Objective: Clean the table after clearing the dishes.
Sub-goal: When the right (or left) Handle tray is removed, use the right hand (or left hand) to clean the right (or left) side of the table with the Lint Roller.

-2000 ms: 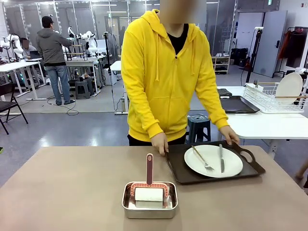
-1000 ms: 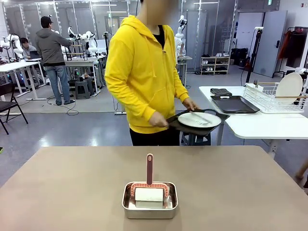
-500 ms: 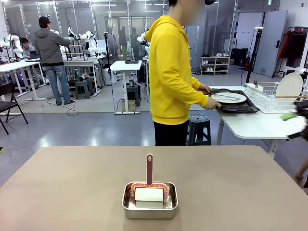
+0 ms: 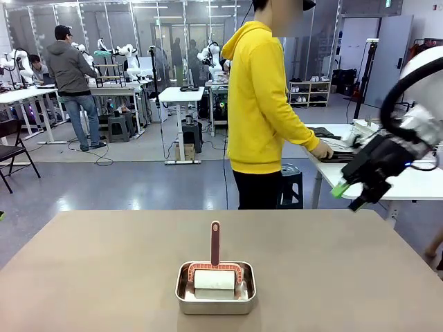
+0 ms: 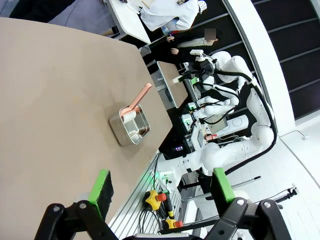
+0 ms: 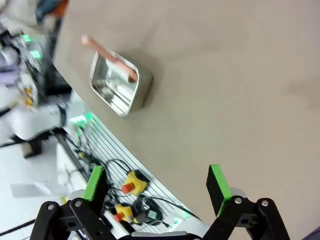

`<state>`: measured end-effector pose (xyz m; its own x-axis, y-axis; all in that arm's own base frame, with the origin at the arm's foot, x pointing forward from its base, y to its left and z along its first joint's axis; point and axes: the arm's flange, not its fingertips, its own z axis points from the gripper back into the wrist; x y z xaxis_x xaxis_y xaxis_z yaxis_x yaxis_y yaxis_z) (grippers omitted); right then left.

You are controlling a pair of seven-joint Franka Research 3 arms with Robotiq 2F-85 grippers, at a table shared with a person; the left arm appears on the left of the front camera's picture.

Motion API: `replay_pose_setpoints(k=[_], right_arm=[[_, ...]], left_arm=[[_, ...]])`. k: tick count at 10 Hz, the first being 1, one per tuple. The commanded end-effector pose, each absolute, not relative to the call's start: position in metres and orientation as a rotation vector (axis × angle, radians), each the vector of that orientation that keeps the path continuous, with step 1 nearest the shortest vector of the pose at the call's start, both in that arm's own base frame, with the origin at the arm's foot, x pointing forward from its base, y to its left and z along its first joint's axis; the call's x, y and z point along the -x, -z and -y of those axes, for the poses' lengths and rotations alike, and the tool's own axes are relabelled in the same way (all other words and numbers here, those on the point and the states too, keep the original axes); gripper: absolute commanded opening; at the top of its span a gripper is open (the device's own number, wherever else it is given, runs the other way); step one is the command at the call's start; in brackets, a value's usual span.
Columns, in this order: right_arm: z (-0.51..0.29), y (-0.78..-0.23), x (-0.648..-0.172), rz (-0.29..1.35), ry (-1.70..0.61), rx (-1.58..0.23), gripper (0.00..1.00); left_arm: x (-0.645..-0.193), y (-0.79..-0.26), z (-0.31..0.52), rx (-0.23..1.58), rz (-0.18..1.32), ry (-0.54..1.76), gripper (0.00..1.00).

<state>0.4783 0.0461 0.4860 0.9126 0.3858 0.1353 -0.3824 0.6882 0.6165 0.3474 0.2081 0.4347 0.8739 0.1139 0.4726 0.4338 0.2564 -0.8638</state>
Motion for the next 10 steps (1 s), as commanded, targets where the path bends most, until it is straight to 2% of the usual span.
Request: replay_pose_setpoints(k=[1,3,4,5,6,10], right_arm=[[-0.086,-0.475,-0.454,0.007,-0.538,-0.638,1.00],[-0.135,-0.464,-0.439,0.040,-0.691,-0.557,1.00],[-0.146,-0.461,-0.440,0.103,-0.719,-0.470,1.00],[-0.144,-0.464,-0.444,0.070,-0.676,-0.414,1.00],[-0.148,-0.467,-0.441,0.021,-0.679,-0.548,1.00],[-0.148,-0.467,-0.441,0.021,-0.679,-0.548,1.00]], left_arm=[[-0.343,-0.439,-0.208,1.303,0.494,0.233,1.00],[-0.343,-0.439,-0.208,1.303,0.494,0.233,1.00],[-0.343,-0.439,-0.208,1.303,0.494,0.233,1.00],[-0.343,-0.439,-0.208,1.303,0.494,0.233,1.00],[-0.343,-0.439,-0.208,1.303,0.494,0.233,1.00],[-0.343,-0.439,-0.208,1.303,0.494,0.233,1.00]])
